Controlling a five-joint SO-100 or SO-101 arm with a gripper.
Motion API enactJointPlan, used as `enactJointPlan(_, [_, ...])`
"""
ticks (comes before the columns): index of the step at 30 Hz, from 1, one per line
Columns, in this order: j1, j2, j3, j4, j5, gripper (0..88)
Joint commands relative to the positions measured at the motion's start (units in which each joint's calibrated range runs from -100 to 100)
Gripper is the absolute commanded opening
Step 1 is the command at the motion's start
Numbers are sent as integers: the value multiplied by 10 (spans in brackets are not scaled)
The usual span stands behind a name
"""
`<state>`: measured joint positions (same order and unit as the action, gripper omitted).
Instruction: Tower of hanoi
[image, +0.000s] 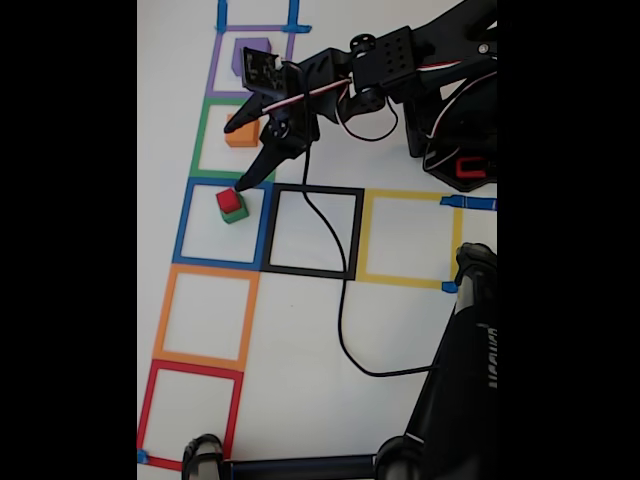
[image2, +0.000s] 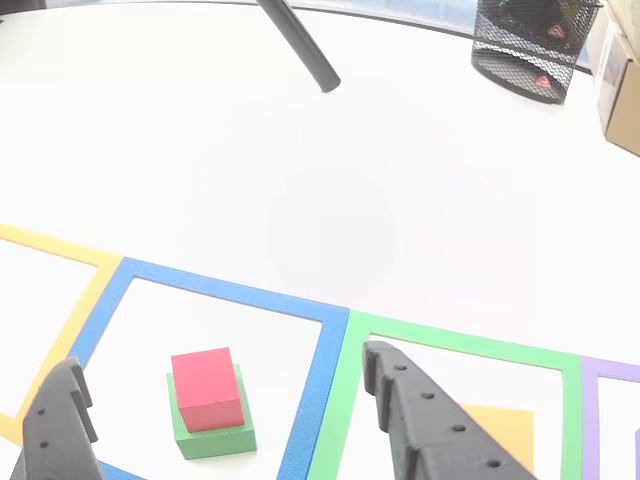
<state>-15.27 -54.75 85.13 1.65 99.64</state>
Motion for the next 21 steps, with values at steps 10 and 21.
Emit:
enactJointPlan(10, [-4, 235, 40, -332, 4, 331])
enactJointPlan(21, [-34, 424, 28, -520, 4, 339])
